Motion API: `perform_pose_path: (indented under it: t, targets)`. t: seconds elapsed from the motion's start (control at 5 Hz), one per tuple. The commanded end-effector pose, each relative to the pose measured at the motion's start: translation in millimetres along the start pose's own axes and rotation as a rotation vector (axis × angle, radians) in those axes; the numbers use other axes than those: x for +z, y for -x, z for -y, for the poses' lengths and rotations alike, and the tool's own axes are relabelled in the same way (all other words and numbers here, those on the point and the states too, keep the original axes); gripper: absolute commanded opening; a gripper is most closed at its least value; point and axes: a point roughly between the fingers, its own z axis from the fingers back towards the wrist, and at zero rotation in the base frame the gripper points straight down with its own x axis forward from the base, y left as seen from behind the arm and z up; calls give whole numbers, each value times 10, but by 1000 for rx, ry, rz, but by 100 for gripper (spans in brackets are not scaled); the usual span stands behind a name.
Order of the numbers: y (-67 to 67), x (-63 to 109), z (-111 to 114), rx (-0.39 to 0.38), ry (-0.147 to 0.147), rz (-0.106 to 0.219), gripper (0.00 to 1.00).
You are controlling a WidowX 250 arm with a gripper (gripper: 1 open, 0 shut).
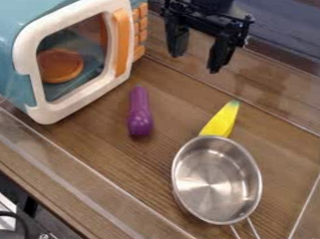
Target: Put the eggplant in the silver pot
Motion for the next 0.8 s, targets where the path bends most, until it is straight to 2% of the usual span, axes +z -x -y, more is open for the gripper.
perform_pose_path:
  t: [0.0, 0.2, 0.6]
  targets:
    - [-48, -93, -53, 1, -1, -11, 100]
    - [-22, -169, -180, 36, -2, 1, 100]
    - [-107, -342, -170, 123, 0, -7, 100]
